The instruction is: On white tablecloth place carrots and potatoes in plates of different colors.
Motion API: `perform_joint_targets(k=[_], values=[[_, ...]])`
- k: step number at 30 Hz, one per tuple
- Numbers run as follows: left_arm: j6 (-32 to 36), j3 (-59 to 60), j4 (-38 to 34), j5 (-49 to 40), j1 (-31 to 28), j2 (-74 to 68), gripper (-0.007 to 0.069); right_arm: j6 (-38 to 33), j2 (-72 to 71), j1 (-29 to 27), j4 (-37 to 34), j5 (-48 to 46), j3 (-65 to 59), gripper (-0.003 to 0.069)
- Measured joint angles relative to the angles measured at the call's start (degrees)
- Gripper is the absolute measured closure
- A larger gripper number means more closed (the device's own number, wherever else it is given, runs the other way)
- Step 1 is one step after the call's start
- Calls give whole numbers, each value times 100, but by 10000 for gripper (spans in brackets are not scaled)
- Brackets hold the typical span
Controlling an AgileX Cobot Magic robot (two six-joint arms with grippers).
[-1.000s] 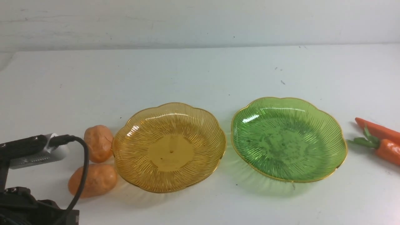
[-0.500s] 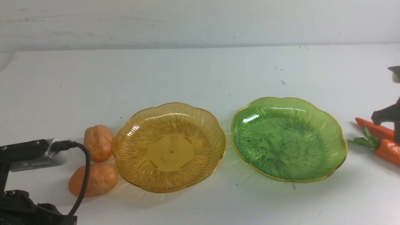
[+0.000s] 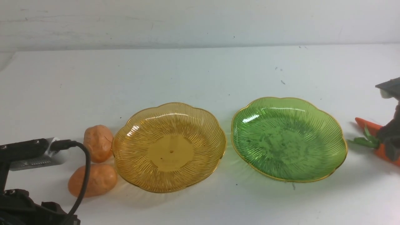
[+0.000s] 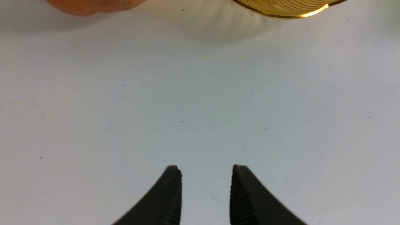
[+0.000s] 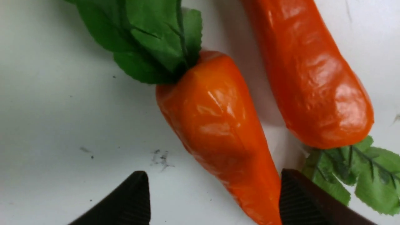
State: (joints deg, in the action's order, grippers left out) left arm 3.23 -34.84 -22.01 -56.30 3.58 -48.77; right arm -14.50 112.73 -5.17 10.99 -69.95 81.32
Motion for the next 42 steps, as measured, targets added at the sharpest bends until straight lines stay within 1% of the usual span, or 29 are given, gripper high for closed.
perform_joint_targets(k=[3, 6, 8, 11, 12, 14, 15, 17, 18, 19, 21, 22, 23, 24, 25, 26, 27, 28, 29, 31, 33, 34, 36, 37, 39, 40, 42], values=[[0, 0, 0, 0, 0, 0, 414, -55, 252, 0, 64, 30, 0, 142], [0, 0, 0, 0, 0, 0, 414, -106, 450, 0, 68, 55, 0, 162], [3, 0, 0, 0, 0, 0, 414, -118, 527, 0, 79, 55, 0, 212], [28, 0, 0, -39, 0, 0, 414, -101, 569, 0, 103, -3, 202, 372], [36, -6, 0, -58, 0, 0, 414, -57, 558, -1, 74, -11, 349, 380], [40, -32, 14, -130, 0, 0, 414, 95, 361, -1, -130, 24, 741, 373], [40, -67, 22, -168, 0, 0, 414, 143, 172, 11, -331, 29, 897, 373], [40, -148, 22, -209, 0, 0, 414, 185, -424, 123, -962, 21, 1109, 373], [40, -148, 22, -209, 0, 0, 414, 185, -424, 123, -1028, 21, 1119, 373], [40, -220, 22, -209, 0, 0, 414, 196, -761, 287, -1497, -2, 1159, 373], [42, -308, 22, -209, 0, 0, 414, 196, -938, 681, -2127, -54, 1201, 373], [42, -329, 41, -209, 0, 0, 414, 196, -906, 876, -2222, -53, 1200, 373], [42, -335, 81, -209, 0, 0, 414, 196, -752, 1188, -2260, -73, 1200, 373], [42, -335, 137, -209, 0, 0, 414, 214, -582, 1412, -2160, -79, 1200, 372], [42, -335, 149, -209, 0, 0, 414, 223, -463, 1554, -2047, -79, 1187, 357], [42, -335, 149, -209, 0, 0, 414, 256, -269, 1772, -1813, -79, 1175, 323], [42, -335, 154, -214, 0, 0, 414, 269, -189, 1851, -1723, -79, 1170, 307], [42, -335, 160, -214, 0, 0, 414, 302, -88, 1942, -1436, -79, 1167, 258], [42, -335, 172, -214, 0, 0, 414, 316, 37, 2049, -1195, -73, 1163, 192], [42, -335, 179, -209, 0, 0, 414, 345, 136, 2135, -662, -73, 1163, 102], [42, -335, 179, -174, 0, 0, 414, 369, 142, 2141, -247, -73, 1163, 63], [42, -335, 183, -155, 0, 0, 414, 372, 111, 2119, 46, -73, 1163, 62], [42, -335, 183, -143, 0, 0, 414, 372, 50, 2009, 279, -64, 1175, 95], [42, -340, 183, -143, 0, 0, 414, 357, 5, 1898, 331, -48, 1180, 134], [42, -340, 183, -143, 0, 0, 414, 328, -64, 1625, 274, -46, 1201, 238], [42, -340, 183, -143, 0, 0, 414, 318, -92, 1430, 212, -46, 1214, 314], [42, -340, 183, -143, 0, 0, 414, 255, -110, 901, -102, -39, 1214, 531]])
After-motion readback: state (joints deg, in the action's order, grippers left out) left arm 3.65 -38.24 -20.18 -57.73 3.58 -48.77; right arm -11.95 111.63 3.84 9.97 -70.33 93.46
